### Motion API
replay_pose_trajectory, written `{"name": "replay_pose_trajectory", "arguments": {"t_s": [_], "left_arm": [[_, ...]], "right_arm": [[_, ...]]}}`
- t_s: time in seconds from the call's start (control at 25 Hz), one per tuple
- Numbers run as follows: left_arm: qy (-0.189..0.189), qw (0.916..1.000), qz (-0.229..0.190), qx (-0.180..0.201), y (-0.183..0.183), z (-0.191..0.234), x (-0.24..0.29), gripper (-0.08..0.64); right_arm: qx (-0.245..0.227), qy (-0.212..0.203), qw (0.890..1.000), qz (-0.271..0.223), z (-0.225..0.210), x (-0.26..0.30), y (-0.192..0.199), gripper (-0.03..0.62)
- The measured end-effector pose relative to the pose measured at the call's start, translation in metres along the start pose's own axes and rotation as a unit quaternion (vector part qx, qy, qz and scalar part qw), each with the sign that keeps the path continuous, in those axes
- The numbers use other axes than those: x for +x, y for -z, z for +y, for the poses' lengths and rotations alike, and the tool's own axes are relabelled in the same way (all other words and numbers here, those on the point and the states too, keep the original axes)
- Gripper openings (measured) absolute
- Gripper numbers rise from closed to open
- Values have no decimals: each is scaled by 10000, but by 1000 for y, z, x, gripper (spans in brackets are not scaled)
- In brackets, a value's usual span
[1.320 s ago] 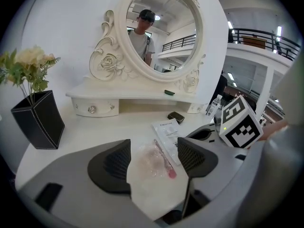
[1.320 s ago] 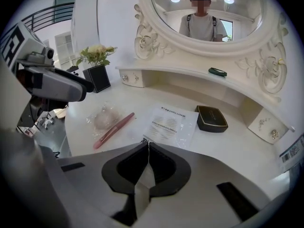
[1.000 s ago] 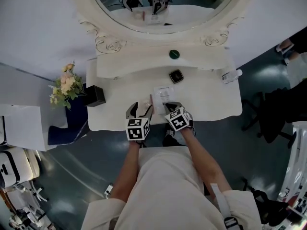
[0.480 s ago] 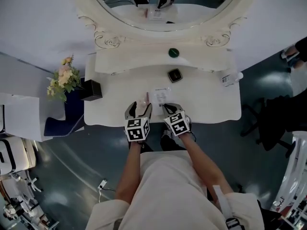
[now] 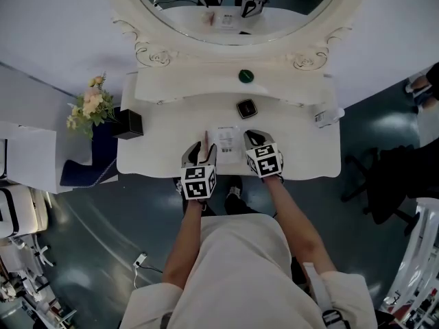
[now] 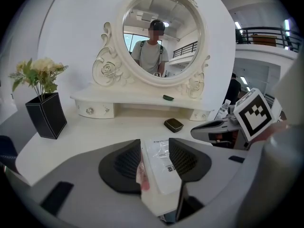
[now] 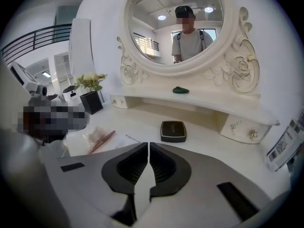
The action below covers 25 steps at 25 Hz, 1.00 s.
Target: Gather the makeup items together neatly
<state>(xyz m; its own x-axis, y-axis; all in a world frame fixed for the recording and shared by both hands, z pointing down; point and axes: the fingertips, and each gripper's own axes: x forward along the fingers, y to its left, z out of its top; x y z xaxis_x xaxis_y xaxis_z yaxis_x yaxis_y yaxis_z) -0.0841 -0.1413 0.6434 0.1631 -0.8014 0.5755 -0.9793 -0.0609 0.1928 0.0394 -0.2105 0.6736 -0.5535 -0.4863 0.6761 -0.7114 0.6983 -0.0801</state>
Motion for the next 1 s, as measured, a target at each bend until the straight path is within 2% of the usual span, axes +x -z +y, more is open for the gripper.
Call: {"name": "replay_pose_trajectory", "arguments": {"t_s": [0.28, 0.52, 0.76, 0.8, 0.84, 1.0], "left_arm": [[-36, 9994, -1, 351, -13, -12, 13, 32], [80, 9982, 111, 577, -26, -22, 21, 15], [115, 9982, 157, 562, -38, -29, 33, 15], [141, 9982, 161, 557, -40, -31, 34, 15], [170, 9982, 167, 547, -42, -33, 34, 15], [183, 9985, 146, 498, -50, -32, 36, 15]], "right_arm": [[48, 152, 9999, -43, -34, 13, -18, 48], [123, 239, 9996, -94, -48, 27, -32, 49], [90, 233, 9993, -291, -55, 38, -45, 51], [92, 210, 9994, -271, -55, 40, -45, 66], [119, 187, 9995, -237, -55, 43, -44, 122], [276, 58, 9996, -44, -55, 56, -44, 232]]}}
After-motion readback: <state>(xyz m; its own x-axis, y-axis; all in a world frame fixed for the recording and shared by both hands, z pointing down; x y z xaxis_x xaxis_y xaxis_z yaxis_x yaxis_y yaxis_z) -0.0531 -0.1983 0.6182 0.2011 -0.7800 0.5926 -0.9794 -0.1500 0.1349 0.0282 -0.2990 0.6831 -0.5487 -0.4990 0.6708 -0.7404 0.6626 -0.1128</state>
